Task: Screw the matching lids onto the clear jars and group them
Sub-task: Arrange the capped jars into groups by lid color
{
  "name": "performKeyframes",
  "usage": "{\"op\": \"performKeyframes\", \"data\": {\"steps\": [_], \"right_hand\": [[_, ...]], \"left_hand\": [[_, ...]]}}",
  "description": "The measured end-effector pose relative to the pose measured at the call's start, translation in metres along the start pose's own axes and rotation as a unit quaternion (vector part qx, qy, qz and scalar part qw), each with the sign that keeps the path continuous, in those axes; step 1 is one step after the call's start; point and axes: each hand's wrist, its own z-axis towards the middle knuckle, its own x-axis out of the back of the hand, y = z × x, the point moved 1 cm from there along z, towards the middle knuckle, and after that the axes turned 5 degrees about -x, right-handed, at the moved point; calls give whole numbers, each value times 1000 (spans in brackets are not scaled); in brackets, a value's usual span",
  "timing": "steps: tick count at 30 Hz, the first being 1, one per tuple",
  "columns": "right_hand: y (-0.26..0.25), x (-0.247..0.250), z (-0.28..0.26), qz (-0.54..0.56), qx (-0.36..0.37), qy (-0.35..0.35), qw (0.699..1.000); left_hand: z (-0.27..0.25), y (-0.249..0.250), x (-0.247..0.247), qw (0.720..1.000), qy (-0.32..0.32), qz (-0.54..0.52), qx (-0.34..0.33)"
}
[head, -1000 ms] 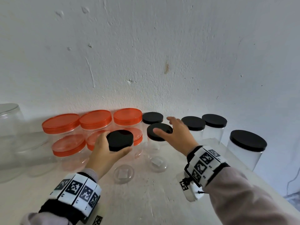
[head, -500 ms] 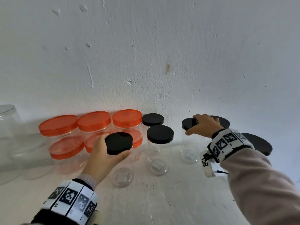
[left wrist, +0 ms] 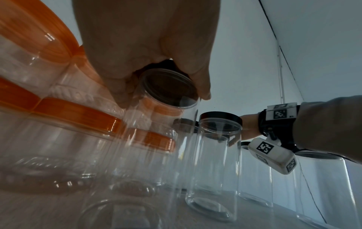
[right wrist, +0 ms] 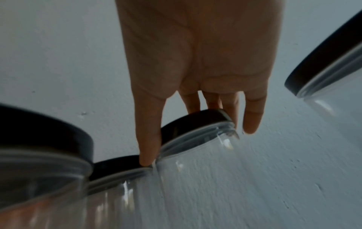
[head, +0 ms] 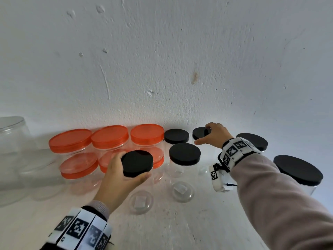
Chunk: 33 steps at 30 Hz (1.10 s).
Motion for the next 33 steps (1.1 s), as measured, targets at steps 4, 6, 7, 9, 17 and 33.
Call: {"op": "performKeyframes", "data": {"steps": [4, 6, 7, 9, 17, 33], "right_hand": [[-1, -3, 8, 2, 6, -13, 1000], [-2, -5, 10, 5, 10, -18, 1000], [-2, -5, 11, 9, 12, -18, 1000], [-3, -7, 11, 15, 16, -17, 1000], [-5, -8, 9, 7, 29, -13, 999], [36, 4, -45, 81, -87, 282, 952]], "left_hand": [[-1, -1, -1, 1000, 5, -1, -2], [-1, -2, -1, 1000, 8, 3, -4], [0, -2, -1, 1000, 10, 5, -5], [0, -3, -1, 1000, 12, 6, -7], [-1, -2, 0, 1000, 4, 6, 3], [-3, 3, 1, 1000, 2, -13, 15]]}}
